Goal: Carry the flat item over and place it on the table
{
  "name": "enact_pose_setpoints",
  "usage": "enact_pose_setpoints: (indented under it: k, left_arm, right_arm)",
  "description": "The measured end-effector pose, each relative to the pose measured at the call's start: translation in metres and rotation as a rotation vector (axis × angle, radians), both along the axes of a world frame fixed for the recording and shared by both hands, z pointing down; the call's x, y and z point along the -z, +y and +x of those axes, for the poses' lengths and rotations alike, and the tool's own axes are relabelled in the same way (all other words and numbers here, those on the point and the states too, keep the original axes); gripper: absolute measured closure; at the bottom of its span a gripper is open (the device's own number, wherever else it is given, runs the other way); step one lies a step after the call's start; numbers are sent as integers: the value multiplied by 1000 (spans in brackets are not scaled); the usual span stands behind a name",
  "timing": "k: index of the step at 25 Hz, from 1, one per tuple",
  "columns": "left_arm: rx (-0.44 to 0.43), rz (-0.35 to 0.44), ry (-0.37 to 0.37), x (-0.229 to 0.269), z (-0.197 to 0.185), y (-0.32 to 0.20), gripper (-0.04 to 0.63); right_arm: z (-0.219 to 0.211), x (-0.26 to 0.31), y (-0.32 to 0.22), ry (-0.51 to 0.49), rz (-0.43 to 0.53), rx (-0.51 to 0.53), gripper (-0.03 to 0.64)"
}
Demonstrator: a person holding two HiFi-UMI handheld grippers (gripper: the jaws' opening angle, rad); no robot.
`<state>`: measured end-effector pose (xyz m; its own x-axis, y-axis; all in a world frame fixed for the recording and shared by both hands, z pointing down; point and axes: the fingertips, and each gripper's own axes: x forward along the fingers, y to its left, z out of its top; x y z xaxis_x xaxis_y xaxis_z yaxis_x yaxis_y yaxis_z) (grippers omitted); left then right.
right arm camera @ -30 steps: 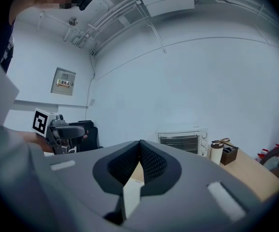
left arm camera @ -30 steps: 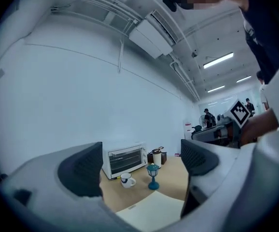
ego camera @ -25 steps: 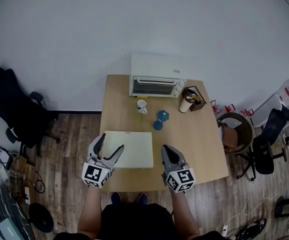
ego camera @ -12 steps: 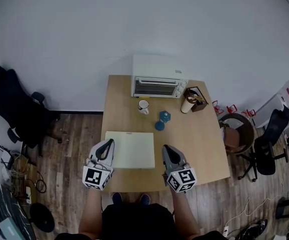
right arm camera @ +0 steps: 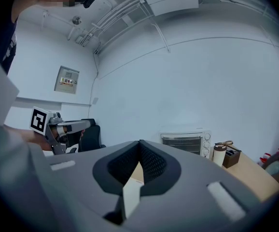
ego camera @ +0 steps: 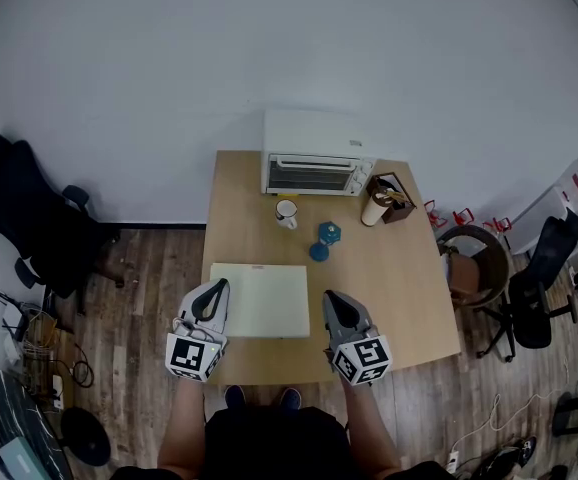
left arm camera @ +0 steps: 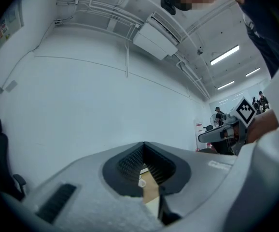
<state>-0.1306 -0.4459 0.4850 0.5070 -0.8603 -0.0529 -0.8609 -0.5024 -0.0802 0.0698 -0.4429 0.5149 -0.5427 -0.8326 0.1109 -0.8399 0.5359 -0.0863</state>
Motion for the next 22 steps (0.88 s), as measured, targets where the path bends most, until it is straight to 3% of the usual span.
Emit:
enact_pose_setpoints:
  k: [7, 13, 22]
  left_arm:
    - [-42, 3, 43, 12, 6, 2, 594]
    - [-55, 0, 33, 11, 6, 2, 594]
    - [-83, -9, 17, 10, 15, 3, 594]
  right_arm:
    - [0, 0, 1, -13, -8, 7, 615]
    - [2, -3, 0, -72, -42, 5, 614]
    - [6, -8, -1, -20, -50, 2, 614]
